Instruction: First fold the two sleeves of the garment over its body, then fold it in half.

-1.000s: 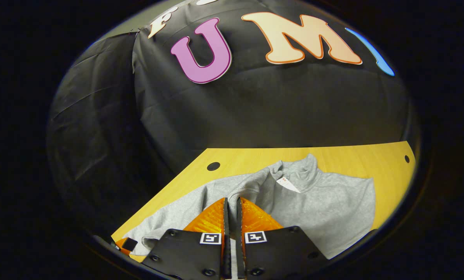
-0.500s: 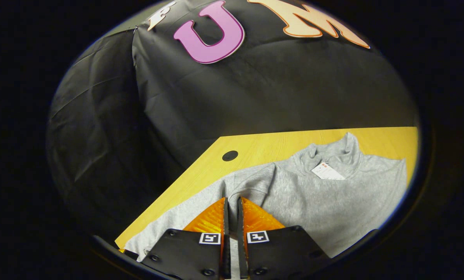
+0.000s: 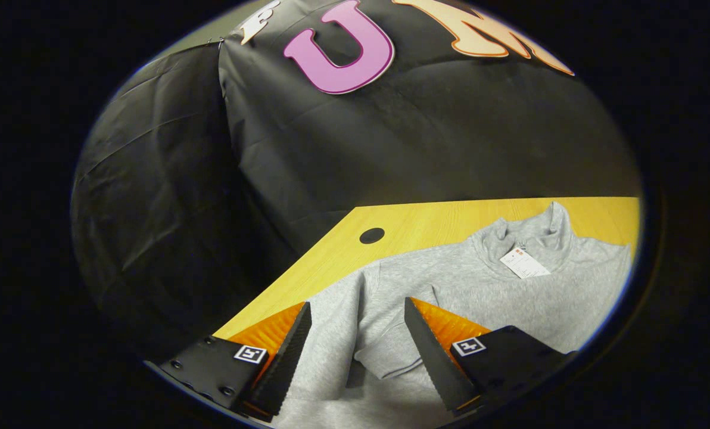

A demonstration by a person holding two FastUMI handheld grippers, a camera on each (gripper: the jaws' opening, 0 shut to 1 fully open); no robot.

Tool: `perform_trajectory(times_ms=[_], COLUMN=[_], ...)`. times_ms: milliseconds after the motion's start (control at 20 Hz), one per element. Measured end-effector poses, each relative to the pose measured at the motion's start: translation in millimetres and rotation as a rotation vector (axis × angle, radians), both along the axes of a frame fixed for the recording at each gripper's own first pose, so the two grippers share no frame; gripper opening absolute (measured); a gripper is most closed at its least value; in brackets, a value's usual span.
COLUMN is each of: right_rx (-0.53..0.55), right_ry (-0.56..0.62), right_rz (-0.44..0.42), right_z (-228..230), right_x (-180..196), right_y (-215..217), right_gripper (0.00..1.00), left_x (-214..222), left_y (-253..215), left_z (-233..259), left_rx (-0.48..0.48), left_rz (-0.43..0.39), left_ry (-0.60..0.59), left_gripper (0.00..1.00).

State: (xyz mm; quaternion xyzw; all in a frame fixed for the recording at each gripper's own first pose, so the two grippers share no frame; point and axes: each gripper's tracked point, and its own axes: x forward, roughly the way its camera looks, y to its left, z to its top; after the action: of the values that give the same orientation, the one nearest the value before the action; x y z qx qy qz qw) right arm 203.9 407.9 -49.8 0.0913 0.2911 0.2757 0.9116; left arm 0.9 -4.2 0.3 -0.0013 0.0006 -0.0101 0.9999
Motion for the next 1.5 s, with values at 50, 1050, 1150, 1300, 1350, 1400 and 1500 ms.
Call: perform_trajectory(times_ms=[50,1050,1150,1300,1350,1400,1500], right_rx=[-0.008,-0.108,-0.096,-0.105,-0.116,-0.123,-0.118], right_ry=[-0.011,-0.429,-0.396,-0.376,-0.379,-0.383,-0.385], right_rz=[0.001,-0.191,-0.202,-0.243,-0.260,-0.273,-0.284], right_z=[2.4,90.1,80.5,71.6,69.2,68.6,68.8], right_x=[-1.1,-144.7,-153.7,-157.4,-158.3,-158.9,-163.3], right_y=[-4.0,-250.1,-264.7,-289.4,-297.4,-304.7,-312.1], right_gripper=[0.97,0.97,0.97,0.97,0.97,0.97,0.97], left_x=[0.2,-6.0,-12.4,-32.7,-40.2,-48.2,-63.0], left_y=[-0.7,28.0,57.1,100.9,113.3,124.2,136.9], left_z=[0.2,-9.5,-11.8,-23.7,-28.8,-34.6,-44.3], left_rx=[-0.001,-0.066,-0.030,0.030,0.041,0.045,0.034], left_rz=[-0.005,-0.049,0.007,0.091,0.115,0.132,0.149], left_ry=[0.000,0.219,0.240,0.283,0.310,0.334,0.386], left_gripper=[0.94,0.94,0.94,0.94,0.94,0.94,0.94])
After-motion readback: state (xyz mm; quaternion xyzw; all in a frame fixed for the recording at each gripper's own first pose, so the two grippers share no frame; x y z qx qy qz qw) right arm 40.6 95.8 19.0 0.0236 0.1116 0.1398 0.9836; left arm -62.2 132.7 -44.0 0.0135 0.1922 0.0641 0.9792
